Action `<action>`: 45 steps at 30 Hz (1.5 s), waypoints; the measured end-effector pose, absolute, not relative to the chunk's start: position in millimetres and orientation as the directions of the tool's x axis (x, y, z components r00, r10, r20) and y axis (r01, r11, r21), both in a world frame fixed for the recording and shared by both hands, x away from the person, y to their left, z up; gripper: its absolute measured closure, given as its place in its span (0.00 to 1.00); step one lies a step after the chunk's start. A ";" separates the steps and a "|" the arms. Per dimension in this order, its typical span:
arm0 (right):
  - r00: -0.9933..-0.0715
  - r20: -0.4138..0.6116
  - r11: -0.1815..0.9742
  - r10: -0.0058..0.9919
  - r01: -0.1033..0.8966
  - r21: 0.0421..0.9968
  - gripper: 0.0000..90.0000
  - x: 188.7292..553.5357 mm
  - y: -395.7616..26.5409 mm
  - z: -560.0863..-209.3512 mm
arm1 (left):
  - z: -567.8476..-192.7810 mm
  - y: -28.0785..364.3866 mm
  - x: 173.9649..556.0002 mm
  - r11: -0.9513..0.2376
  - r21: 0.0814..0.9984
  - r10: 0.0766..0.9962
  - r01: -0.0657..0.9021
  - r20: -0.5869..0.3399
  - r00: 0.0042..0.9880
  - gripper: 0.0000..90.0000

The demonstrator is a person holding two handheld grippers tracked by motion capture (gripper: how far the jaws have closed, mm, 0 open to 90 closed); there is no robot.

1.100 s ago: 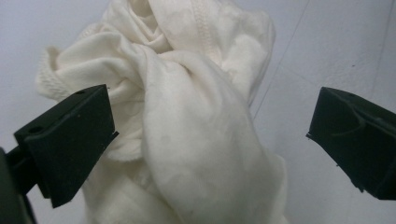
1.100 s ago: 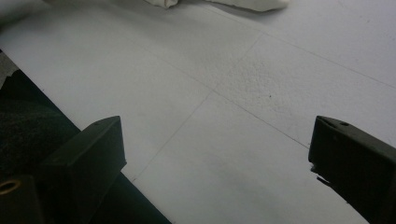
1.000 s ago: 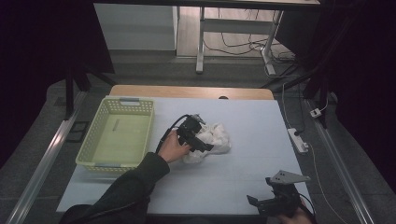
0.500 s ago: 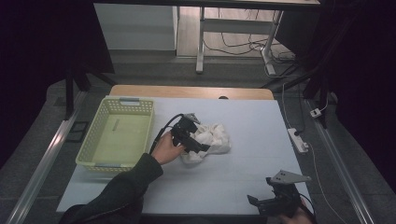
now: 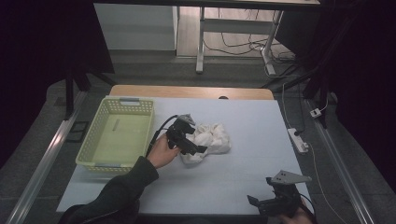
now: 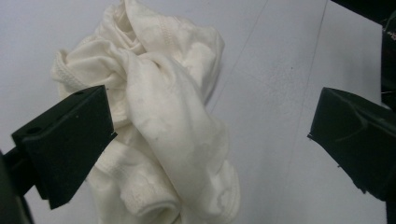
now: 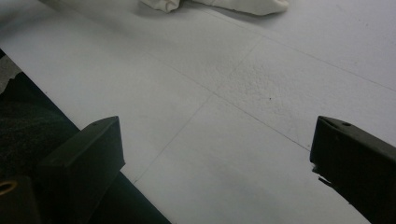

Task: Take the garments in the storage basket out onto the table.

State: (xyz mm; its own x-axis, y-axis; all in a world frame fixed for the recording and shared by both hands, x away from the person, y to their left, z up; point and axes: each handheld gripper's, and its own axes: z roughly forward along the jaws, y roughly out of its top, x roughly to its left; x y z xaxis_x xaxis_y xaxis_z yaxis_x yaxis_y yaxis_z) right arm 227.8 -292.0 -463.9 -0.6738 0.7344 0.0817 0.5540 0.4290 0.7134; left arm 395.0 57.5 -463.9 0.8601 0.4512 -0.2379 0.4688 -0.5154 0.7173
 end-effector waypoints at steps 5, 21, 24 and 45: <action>-0.673 0.082 0.428 0.735 0.554 0.714 0.03 227.6 -291.9 -463.8 | -460.6 64.0 389.3 -0.492 0.729 0.447 0.475 -0.257 0.857 0.00; -0.671 0.078 0.427 0.738 0.553 0.715 0.03 227.3 -292.1 -463.5 | -449.1 89.0 368.1 -0.438 0.757 0.440 0.485 -0.291 0.850 0.00; -0.671 0.078 0.427 0.738 0.553 0.715 0.03 227.3 -292.0 -463.5 | -447.3 95.1 363.4 -0.423 0.761 0.442 0.491 -0.300 0.846 0.00; -0.670 0.076 0.428 0.738 0.552 0.716 0.03 227.2 -291.6 -463.6 | -441.3 135.4 329.7 -0.390 0.769 0.474 0.507 -0.304 0.826 0.00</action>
State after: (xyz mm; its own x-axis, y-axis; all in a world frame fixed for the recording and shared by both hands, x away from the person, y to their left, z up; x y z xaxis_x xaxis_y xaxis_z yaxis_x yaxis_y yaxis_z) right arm 227.2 -291.6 -463.6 -0.6701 0.7384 0.0757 0.5520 0.4276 0.7159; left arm 329.7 135.4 -441.3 0.8261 0.4744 -0.3042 0.5069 -0.3897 0.7688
